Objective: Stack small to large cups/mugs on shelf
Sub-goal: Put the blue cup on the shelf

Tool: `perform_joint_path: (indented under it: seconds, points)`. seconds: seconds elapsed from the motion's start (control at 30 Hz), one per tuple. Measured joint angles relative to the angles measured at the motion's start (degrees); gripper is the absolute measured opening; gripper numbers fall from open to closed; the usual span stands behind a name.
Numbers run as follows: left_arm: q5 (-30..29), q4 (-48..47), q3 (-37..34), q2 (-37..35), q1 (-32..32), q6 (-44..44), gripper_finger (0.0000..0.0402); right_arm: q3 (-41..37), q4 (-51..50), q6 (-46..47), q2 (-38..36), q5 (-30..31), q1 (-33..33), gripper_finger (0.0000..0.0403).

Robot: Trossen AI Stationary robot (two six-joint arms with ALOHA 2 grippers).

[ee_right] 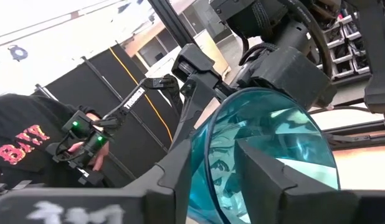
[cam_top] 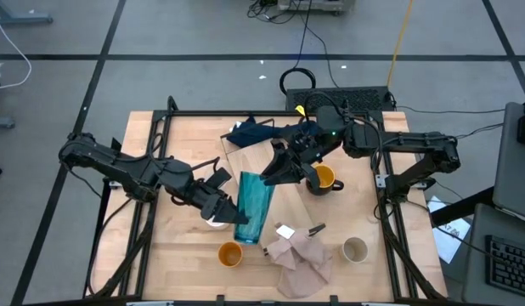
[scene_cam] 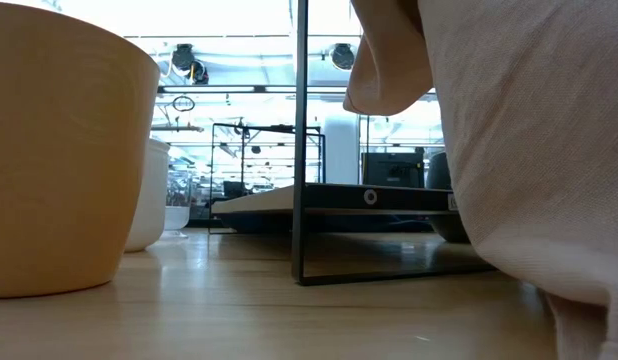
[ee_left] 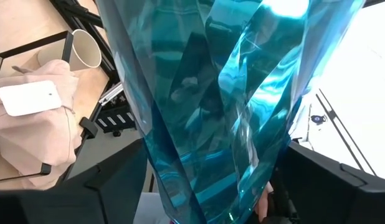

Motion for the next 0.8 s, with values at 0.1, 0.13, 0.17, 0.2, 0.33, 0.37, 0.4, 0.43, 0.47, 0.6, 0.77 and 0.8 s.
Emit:
perform_joint_path:
  seconds: [0.1,0.13,0.17,0.2,0.33,0.37,0.4,0.43,0.47,0.6,0.77,0.8]
  points:
    - [0.0,0.0,0.0,0.0,0.0,0.0,0.0320,0.0,0.0,0.0,0.0,0.0,-0.1,0.0128]
    - [0.0,0.0,0.0,0.0,0.0,0.0,0.0321,0.0,0.0,0.0,0.0,0.0,-0.2,0.0132]
    - [0.0,0.0,0.0,0.0,0.0,0.1,0.0323,0.0,0.0,0.0,0.0,0.0,-0.3,0.0135]
    - [0.0,0.0,0.0,0.0,0.0,0.1,0.0327,0.0,0.0,0.0,0.0,-0.2,-0.4,0.0138]
    - [-0.3,-0.1,0.0,0.0,0.0,0.2,0.0334,0.0,0.0,0.8,0.0,-2.2,-1.3,0.0145]
    - [-0.3,-0.1,0.0,0.0,0.0,0.3,0.0333,0.0,0.0,0.8,0.0,-3.1,-1.4,0.0146]
    - [-0.4,-0.1,0.0,0.0,0.0,0.3,0.0330,0.0,0.1,0.9,0.0,-4.0,-1.7,0.0147]
    - [-0.4,-0.1,0.0,0.0,0.0,0.3,0.0327,0.0,0.1,1.1,0.0,-4.5,-2.0,0.0148]
    - [-0.5,-0.1,0.0,0.0,0.0,0.3,0.0323,0.0,0.1,1.2,0.0,-4.5,-2.2,0.0148]
    - [-0.9,-0.2,0.0,0.0,0.0,0.1,0.0319,0.0,0.5,0.9,-0.6,-4.6,-3.0,0.0149]
    - [-1.0,-0.2,0.0,0.0,0.0,-0.5,0.0331,0.0,0.2,1.2,-0.7,-6.1,-4.6,0.0149]
    - [-1.1,-0.2,0.0,0.0,0.0,-0.5,0.0331,0.0,0.3,1.1,-0.7,-6.1,-5.0,0.0149]
